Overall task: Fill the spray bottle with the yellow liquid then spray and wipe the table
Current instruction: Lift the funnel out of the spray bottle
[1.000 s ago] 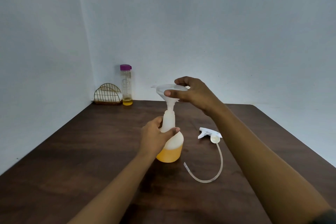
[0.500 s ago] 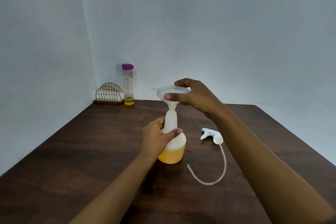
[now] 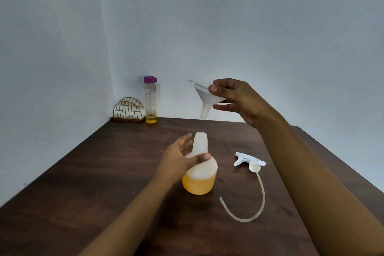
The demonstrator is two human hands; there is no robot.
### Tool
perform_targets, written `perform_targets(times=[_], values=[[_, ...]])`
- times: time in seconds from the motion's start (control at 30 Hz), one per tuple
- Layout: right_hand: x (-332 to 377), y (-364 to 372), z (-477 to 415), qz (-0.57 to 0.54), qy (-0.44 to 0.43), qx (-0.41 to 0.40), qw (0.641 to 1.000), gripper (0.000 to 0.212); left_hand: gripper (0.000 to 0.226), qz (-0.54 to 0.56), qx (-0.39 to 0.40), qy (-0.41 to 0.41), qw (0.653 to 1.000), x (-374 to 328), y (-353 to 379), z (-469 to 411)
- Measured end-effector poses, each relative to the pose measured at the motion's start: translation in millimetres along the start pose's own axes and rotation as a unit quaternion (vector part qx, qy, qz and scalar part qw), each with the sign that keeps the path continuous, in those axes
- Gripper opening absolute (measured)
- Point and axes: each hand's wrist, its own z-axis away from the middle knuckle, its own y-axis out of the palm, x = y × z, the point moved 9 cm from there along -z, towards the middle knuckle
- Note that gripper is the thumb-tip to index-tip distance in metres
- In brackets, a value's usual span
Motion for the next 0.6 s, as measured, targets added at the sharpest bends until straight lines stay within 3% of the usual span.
perform_targets(times=[0.03,0.13,0.17,0.3,0.43,0.5,0.6], values=[[1.3,1.4,-2.1,0.001,-0.003,0.003,1.0,0.066,0.075,0.066,-0.028,0.006,0.997,-6.1,-12.7,1.7],[6.0,13.3,-7.8,0.028,-0.023,0.017,0.999,0.066,0.027,0.228,-0.165,0.044,0.959,-35.6,-70.6,-0.3],[7.8,19.0,-9.5,0.045,-0.033,0.02,0.998,0.067,0.023,0.254,-0.181,0.041,0.949,-46.3,-86.4,-5.3],[10.2,41.5,-13.8,0.121,-0.069,0.028,0.99,0.077,0.034,0.271,-0.11,-0.016,0.956,-82.4,-109.3,-31.3],[7.1,51.0,-19.2,0.136,-0.089,0.024,0.986,0.08,0.009,0.258,-0.087,-0.025,0.962,-88.0,-116.7,-41.4],[2.8,52.9,-23.1,0.081,-0.075,0.038,0.993,0.071,0.004,0.267,-0.08,-0.028,0.96,-81.7,-119.0,-45.9],[-20.3,46.5,-35.8,-0.12,0.038,0.005,0.992,0.034,0.002,0.289,-0.069,-0.038,0.954,-73.6,-120.7,-51.7]])
